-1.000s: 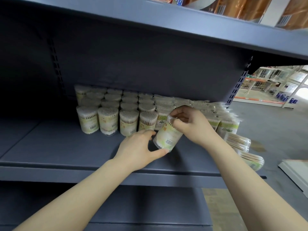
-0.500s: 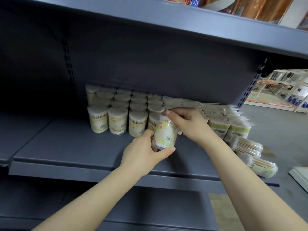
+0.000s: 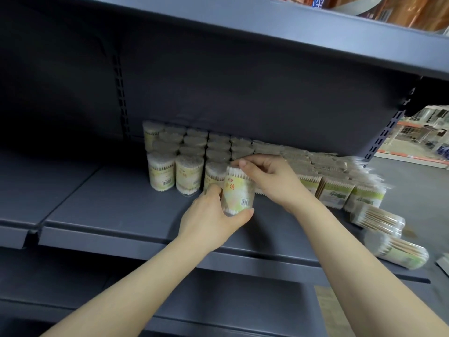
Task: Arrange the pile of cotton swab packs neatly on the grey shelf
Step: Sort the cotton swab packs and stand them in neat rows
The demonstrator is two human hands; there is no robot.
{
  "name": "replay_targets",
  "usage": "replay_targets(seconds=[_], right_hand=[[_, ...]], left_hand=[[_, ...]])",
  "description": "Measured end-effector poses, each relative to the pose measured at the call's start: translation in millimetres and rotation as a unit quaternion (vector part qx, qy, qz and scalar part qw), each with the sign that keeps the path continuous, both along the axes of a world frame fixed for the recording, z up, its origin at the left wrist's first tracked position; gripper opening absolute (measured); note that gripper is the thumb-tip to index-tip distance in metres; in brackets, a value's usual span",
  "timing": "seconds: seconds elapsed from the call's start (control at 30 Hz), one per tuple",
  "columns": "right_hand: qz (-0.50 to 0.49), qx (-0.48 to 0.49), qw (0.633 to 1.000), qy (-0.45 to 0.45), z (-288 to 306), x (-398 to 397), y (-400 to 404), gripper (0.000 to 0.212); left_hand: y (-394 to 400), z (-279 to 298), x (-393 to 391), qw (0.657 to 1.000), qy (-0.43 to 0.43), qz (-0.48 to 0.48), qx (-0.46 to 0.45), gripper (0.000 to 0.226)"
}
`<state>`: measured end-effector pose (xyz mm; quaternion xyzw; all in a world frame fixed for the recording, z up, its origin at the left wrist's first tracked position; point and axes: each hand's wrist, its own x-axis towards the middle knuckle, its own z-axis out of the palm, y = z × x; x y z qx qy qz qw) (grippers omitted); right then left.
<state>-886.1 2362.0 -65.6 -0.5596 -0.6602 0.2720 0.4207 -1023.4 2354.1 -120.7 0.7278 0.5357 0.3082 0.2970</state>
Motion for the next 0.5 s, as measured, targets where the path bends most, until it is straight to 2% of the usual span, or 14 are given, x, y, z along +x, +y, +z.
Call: replay_targets(seconds=[0.2,0.5], right_hand=[[0.007,-0.008,1.000,0.021,2.6,-15.0,3.2,0.012],[-0.010,0.040,0.999,-0.014,-2.0,-32.5,18.4,0.020]], left_hand=[[8.2,-2.3,-12.0,0.999,-0.029,0.021,0.007,0.048],[12.7,-7.5,-38.9,0.998,-0.043,0.051,0.006,0.056]])
